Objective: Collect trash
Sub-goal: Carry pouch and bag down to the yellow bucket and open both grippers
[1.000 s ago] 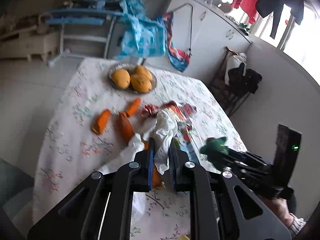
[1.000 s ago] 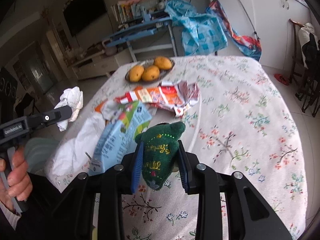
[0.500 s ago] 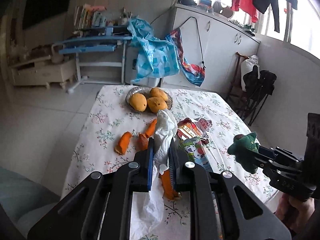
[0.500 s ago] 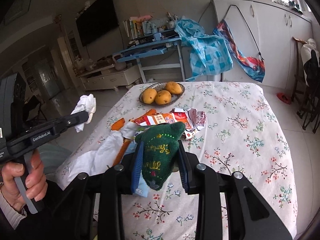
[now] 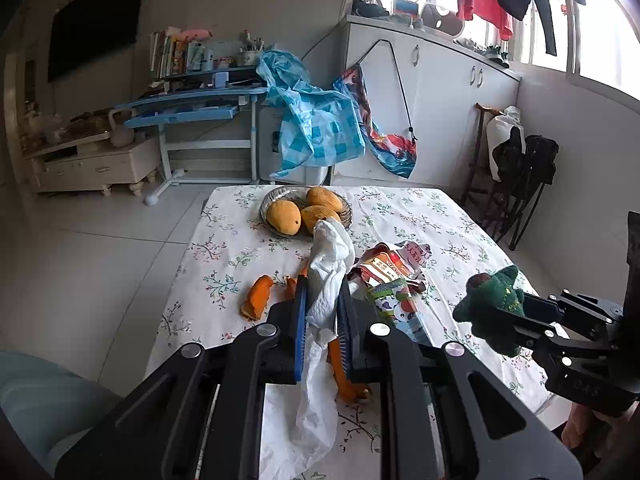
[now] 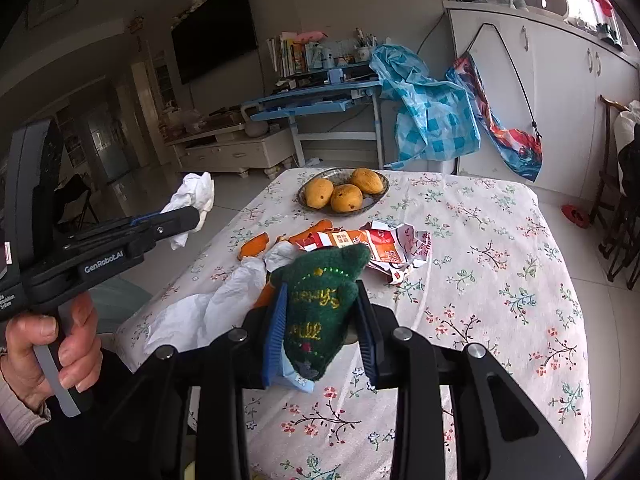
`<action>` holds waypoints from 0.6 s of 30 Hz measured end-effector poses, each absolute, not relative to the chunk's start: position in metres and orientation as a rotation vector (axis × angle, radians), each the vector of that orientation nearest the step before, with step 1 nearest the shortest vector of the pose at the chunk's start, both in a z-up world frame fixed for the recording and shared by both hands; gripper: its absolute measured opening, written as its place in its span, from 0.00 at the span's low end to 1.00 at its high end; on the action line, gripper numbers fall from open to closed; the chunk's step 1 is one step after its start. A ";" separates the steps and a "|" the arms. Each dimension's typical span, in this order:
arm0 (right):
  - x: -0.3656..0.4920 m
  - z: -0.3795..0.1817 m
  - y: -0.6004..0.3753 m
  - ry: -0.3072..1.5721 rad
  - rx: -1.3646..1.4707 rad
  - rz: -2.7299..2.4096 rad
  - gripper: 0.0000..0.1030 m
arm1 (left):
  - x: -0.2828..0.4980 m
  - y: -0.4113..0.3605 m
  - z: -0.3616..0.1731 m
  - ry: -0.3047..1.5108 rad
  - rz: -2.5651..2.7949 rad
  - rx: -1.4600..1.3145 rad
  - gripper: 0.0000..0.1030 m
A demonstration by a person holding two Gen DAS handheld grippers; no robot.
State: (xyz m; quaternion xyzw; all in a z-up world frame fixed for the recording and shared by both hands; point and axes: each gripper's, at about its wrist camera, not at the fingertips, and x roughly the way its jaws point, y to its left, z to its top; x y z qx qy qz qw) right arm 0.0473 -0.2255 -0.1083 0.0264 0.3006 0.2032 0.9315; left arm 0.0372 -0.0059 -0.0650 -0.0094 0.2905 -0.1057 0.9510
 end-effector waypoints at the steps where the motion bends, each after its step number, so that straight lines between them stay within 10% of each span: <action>1: 0.047 -0.108 -0.225 0.615 0.052 0.417 0.32 | 0.037 -0.006 -0.065 0.591 -0.212 -0.020 0.13; 18: 0.043 -0.103 -0.226 0.597 0.054 0.425 0.32 | 0.035 -0.008 -0.064 0.574 -0.193 0.011 0.13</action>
